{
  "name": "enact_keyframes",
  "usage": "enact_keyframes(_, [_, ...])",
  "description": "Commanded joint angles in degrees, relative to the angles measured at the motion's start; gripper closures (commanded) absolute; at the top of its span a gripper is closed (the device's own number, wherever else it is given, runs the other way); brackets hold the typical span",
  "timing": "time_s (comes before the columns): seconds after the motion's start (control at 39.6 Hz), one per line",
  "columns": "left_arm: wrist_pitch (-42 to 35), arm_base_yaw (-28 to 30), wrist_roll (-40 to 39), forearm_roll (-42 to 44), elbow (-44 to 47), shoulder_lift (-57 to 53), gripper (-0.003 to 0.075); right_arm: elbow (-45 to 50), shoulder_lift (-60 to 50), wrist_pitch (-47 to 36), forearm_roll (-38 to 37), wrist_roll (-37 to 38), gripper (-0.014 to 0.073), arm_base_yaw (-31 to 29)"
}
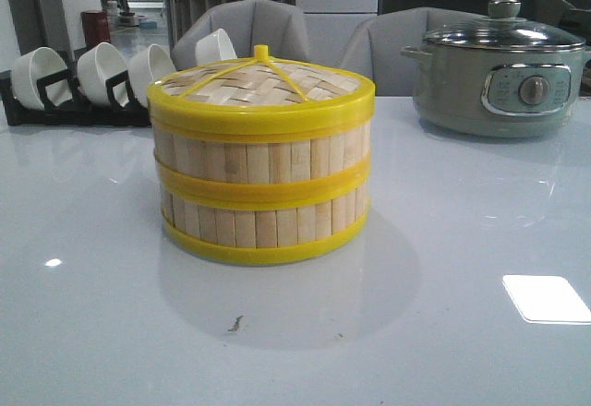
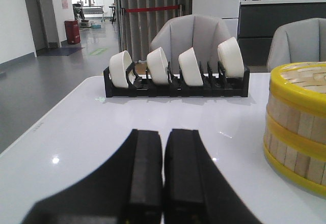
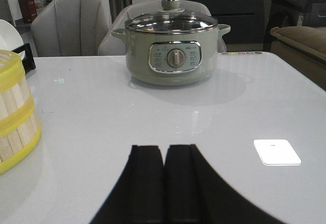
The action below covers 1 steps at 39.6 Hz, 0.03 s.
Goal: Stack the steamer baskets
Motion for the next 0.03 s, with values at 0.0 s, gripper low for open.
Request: enact_keyframes(0.0, [-5.1,0.0,-0.2,-0.5,0.0,-0.8,0.0612,-0.9,-1.2,-4.5,0.1,0.1,0.0526,0.1])
